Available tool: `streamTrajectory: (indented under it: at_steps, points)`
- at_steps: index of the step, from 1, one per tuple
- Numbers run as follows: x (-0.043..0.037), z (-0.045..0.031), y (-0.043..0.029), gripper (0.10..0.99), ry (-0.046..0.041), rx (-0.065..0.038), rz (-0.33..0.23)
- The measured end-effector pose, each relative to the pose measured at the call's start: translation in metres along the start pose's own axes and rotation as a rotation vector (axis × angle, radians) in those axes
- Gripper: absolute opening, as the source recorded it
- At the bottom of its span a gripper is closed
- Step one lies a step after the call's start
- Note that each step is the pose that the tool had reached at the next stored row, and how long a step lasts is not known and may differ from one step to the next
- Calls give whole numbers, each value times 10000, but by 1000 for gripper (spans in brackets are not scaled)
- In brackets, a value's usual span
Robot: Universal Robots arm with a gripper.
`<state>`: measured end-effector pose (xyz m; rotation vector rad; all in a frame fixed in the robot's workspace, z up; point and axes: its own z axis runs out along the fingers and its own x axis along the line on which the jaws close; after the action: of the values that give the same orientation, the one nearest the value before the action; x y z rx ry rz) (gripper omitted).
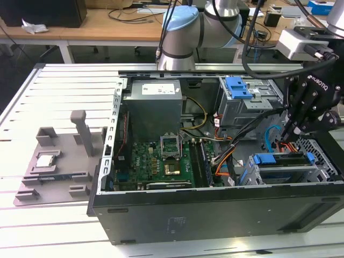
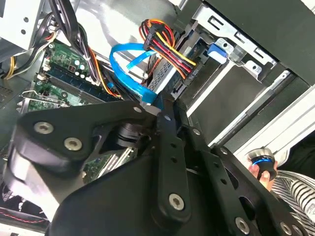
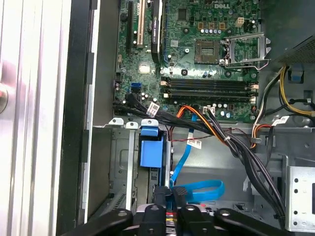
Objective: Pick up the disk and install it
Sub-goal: 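Insert the second disk wire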
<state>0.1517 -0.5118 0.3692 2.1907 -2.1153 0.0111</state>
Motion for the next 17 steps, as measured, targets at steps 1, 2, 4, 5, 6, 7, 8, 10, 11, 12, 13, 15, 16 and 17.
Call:
streamTrajectory:
  at_steps: [1, 2, 4, 5, 6, 7, 8, 10, 11, 12, 13, 15, 16, 17]
  points:
    - [0, 0, 0, 161, 0, 0, 0]
    - [0, 0, 0, 161, 1, -1, 0]
    - [1, 0, 0, 161, 2, 0, 0]
    - [19, 4, 0, 161, 4, 0, 0]
    - [80, 28, 1, 161, 8, -1, 0]
    - [124, 61, 1, 161, 8, -1, 1]
    - [138, 86, 0, 161, 6, -1, 0]
    - [138, 137, -24, 161, 1, -1, 1]
    - [135, 149, -33, 161, -4, -2, 2]
    - [131, 161, -39, 161, -4, -3, 2]
    - [124, 183, -43, 161, -8, -5, 2]
    - [120, 200, -44, 161, -31, -4, 1]
    - [119, 205, -45, 161, -52, -2, -1]
    - [118, 211, -46, 161, -81, -2, -3]
